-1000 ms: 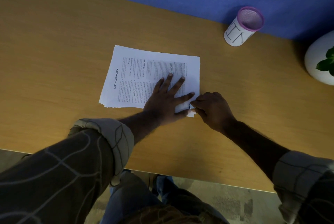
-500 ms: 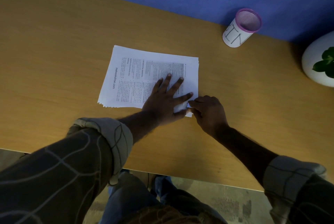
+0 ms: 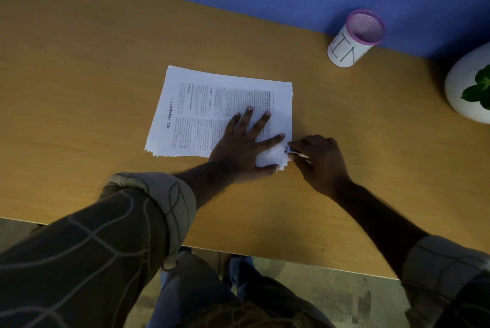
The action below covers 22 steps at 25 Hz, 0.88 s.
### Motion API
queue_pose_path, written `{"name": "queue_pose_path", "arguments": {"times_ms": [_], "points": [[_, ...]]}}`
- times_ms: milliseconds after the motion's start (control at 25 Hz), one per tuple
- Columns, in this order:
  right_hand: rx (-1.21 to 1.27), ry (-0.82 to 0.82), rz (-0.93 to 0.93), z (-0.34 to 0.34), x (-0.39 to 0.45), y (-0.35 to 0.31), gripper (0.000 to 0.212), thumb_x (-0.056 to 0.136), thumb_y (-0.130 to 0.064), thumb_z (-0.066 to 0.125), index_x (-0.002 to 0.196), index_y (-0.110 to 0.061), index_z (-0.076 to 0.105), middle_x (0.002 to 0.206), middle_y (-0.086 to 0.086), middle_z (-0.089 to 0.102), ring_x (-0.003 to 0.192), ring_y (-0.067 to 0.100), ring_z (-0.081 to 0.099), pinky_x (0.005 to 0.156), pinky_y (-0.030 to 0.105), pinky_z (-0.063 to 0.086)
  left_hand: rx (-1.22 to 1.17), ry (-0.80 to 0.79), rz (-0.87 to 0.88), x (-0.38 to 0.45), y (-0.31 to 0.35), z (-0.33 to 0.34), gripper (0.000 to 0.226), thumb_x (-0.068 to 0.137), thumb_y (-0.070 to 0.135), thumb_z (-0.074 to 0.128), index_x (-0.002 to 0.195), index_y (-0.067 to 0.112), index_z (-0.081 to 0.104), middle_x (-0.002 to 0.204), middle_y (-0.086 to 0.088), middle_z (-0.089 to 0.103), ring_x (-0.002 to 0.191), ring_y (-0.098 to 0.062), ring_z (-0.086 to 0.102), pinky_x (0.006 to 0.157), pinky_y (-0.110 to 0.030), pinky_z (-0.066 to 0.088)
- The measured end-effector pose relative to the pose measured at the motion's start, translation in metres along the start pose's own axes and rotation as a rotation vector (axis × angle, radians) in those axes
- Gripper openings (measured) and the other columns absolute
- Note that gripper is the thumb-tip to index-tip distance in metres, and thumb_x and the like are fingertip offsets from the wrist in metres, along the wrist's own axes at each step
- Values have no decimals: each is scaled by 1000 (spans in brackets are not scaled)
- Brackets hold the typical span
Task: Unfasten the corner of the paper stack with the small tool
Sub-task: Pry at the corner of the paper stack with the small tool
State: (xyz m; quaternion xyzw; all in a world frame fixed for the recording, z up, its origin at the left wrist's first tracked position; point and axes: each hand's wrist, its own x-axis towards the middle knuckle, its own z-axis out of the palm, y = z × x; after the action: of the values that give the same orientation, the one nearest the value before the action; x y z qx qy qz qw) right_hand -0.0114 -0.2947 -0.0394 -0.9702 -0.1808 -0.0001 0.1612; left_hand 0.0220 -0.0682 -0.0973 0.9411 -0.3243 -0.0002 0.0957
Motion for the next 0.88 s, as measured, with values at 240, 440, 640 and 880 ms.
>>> {"name": "queue_pose_path", "arguments": {"times_ms": [240, 440, 640, 880], "points": [[-48, -23, -53, 2, 1, -9, 25, 81, -10, 72, 106, -9, 70, 94, 10, 72, 86, 28, 64, 76, 35, 43, 12, 10, 8, -1, 0, 0, 68, 92, 70, 34, 154, 42, 32, 170, -10, 14, 155, -44, 7, 121, -64, 16], [-40, -20, -89, 3, 3, -12, 22, 81, -10, 72, 102, -10, 73, 90, 7, 72, 82, 25, 64, 74, 30, 38, 8, -14, -5, 0, 1, 0, 68, 92, 70, 35, 154, 43, 31, 170, -10, 12, 155, -45, 6, 122, -63, 13], [-22, -57, -121, 1, 8, -12, 23, 79, -6, 74, 102, -9, 74, 90, 8, 73, 80, 27, 65, 71, 34, 44, -2, -24, -15, 1, 2, -2, 69, 90, 71, 35, 153, 44, 30, 170, -11, 12, 155, -45, 6, 122, -64, 14], [16, -83, -168, 1, 11, -9, 25, 78, -5, 76, 103, -8, 74, 95, 8, 74, 84, 26, 68, 74, 37, 52, 4, -41, -12, 1, 2, -4, 71, 89, 73, 34, 154, 43, 30, 170, -11, 12, 154, -46, 7, 122, -64, 15]]}}
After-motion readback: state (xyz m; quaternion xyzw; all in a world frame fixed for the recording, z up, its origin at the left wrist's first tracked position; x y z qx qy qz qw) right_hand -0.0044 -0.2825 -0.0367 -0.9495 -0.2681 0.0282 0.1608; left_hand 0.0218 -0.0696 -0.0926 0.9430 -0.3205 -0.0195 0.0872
